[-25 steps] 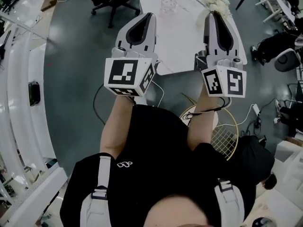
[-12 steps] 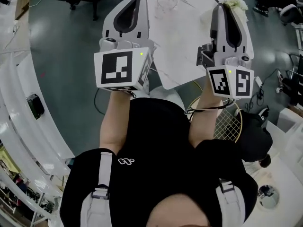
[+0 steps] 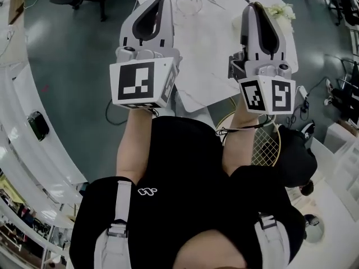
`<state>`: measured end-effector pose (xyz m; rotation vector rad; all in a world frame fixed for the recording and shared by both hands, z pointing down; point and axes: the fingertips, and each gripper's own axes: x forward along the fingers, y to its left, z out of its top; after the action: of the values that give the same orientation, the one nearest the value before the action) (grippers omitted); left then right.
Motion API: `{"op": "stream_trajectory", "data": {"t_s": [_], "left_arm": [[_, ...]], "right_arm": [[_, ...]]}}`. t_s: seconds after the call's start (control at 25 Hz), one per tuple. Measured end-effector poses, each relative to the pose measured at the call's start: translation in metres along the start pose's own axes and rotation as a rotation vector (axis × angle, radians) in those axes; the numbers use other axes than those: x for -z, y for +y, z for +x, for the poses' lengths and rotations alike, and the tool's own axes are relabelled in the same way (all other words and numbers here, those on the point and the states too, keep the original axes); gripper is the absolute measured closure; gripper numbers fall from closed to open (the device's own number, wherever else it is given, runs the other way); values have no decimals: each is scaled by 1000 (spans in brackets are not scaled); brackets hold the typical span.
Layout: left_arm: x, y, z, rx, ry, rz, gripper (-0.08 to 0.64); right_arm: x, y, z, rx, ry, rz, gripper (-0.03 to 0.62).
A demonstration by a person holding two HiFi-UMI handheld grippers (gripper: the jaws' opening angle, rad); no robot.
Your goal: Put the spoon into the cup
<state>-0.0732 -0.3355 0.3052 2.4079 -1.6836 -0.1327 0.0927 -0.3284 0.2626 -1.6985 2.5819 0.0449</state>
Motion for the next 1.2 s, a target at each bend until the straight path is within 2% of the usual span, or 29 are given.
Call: {"op": "stream_trajectory", "data": {"t_s": [0.28,0.72,1.0,1.2], "left_arm": [[12,7,7,-34,28,-12,543],[27,22,5,-83,57,-40,544],[29,40,-4,-129,55,-51,543],[29,47,-9,-143,54,-58,544]], "right_arm": [[43,7,32,-75,119,-18,538],[159,15,83,-177,503,-89,538],[232,17,89,-208,683,-34,538],[263,21,88,-223,749,17,537]]}}
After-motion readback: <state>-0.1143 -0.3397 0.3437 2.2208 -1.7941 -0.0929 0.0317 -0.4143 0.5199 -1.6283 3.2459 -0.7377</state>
